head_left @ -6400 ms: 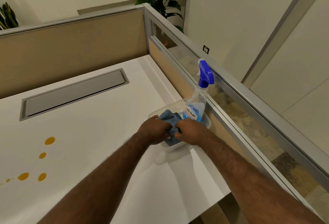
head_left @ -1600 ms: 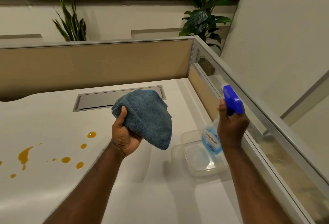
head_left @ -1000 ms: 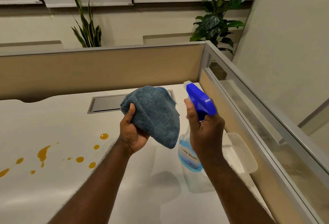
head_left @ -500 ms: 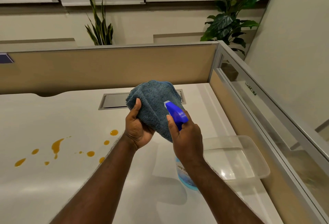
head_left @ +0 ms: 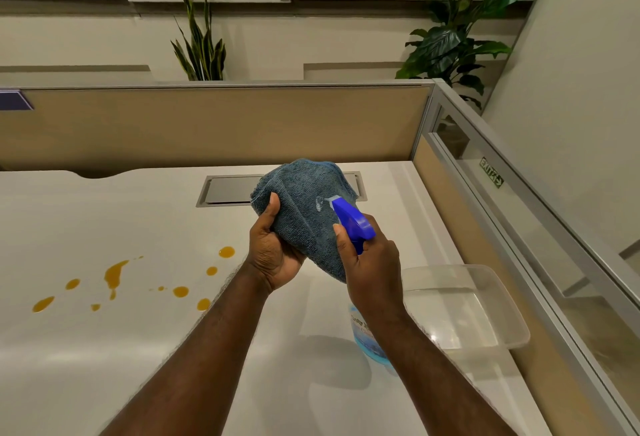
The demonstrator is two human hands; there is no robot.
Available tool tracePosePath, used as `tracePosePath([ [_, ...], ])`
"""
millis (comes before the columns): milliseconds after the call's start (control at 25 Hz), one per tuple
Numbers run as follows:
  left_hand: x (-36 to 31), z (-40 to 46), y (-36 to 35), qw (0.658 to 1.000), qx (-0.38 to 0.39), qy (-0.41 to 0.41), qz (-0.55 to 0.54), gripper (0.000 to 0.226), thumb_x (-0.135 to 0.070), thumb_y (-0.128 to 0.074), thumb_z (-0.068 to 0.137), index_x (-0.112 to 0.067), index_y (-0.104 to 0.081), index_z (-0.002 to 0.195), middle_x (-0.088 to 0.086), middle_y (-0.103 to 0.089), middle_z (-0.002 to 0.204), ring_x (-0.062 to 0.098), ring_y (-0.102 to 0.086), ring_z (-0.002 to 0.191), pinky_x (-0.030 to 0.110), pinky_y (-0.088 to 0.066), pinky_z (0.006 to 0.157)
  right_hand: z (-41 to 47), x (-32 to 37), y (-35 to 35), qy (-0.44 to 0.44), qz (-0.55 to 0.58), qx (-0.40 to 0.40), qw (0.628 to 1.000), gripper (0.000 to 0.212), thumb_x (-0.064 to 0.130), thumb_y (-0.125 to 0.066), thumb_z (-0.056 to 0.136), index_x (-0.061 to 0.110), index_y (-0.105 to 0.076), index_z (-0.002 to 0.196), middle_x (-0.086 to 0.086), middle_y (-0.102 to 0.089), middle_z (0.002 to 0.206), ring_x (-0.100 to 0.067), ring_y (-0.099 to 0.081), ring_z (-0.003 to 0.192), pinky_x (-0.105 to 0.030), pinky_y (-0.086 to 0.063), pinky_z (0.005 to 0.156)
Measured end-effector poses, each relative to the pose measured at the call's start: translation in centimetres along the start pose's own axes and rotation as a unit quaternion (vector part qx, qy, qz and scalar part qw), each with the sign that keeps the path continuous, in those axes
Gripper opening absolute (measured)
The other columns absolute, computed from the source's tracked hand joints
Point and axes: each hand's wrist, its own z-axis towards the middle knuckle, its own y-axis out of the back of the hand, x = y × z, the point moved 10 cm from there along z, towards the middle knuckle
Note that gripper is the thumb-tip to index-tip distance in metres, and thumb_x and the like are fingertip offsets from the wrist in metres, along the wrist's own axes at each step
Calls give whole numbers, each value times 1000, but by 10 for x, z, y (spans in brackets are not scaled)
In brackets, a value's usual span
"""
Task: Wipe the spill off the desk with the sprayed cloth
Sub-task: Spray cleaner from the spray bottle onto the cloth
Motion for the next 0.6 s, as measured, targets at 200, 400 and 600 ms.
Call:
tracePosePath([
  [200,-3,-1,4,1000,-4,-1,-5,64,-55,-68,72,-15,-66,122,12,-68,123,30,-64,114,44,-57,82,-4,-4,6,-9,14,-27,1000,52,55,-46,87,17,-57,120,-9,-66,83,-30,-59,73,-46,-55,65],
  [400,-5,0,1,1000,1,2,-4,87,-56,-85,53,-15,-62,126,12,-68,123,31,-64,113,44,-57,80,-10,-2,3,1,16,-23,1000,54,54,-46,85,14,-57,120,-12,-66,87,-32,-59,75,-48,-55,65],
  [600,-9,1,-2,1000,9,-3,-17,78,-57,-85,53,-16,-70,117,12,-68,124,31,-63,115,46,-57,83,-12,-6,2,11,9,-33,999,44,47,-51,88,15,-58,118,-11,-65,84,-34,-59,74,-49,-55,64],
])
